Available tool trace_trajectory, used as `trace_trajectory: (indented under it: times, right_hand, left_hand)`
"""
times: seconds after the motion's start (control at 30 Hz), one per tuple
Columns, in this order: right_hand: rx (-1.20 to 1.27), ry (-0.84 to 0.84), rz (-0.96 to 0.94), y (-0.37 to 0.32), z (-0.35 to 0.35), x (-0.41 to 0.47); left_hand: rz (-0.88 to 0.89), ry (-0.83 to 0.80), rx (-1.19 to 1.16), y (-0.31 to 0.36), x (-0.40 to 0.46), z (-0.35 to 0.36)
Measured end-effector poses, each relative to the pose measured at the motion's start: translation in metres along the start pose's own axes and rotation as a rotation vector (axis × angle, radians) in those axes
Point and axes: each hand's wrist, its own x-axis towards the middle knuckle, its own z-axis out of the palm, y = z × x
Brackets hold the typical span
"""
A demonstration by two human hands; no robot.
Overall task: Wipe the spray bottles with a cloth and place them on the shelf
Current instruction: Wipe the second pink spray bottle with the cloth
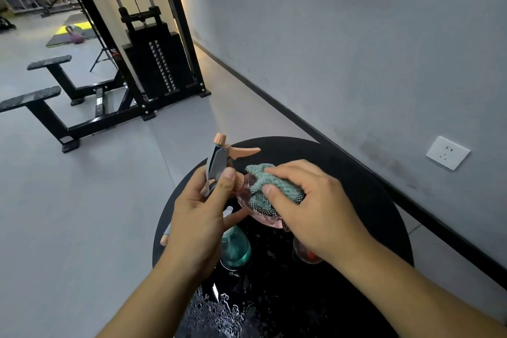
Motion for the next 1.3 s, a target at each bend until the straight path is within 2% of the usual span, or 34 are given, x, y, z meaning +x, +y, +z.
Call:
trace_trajectory:
  times: [0.13, 0.37, 0.53, 0.73, 0.9, 1.13, 1.3]
  right_hand:
    - [0.033, 0.076, 0.14, 0.014, -0.011, 0.006]
    - [0.015, -0.024, -0.016, 0.003, 0.0, 0.0]
    - [0.017, 0.033, 0.079, 0.014, -0.007, 0.005]
    - [0.021, -0.018, -0.024, 0.005, -0.002, -0.001]
    - [0.066, 0.048, 0.078, 0.014, -0.011, 0.004]
    - [0.097, 0.01, 0.014, 0.005, -0.004, 0.0]
    - [0.16, 0.04, 0.126, 0.014, -0.011, 0.004]
  left_hand:
    - [0.008, 0.025, -0.051, 0.004, 0.003, -0.003]
    - [0.008, 0.017, -0.039, 0.001, 0.003, -0.002]
    - [0.006, 0.05, -0.066, 0.003, 0.006, -0.006]
    - [-0.001, 0.055, -0.057, 0.001, 0.005, -0.003]
    - [-0.002, 0.066, -0.106, 0.007, 0.008, -0.009]
    - [-0.012, 0.066, -0.057, 0.007, 0.005, -0.006]
    - [0.005, 0.068, -0.094, 0.011, 0.007, -0.01]
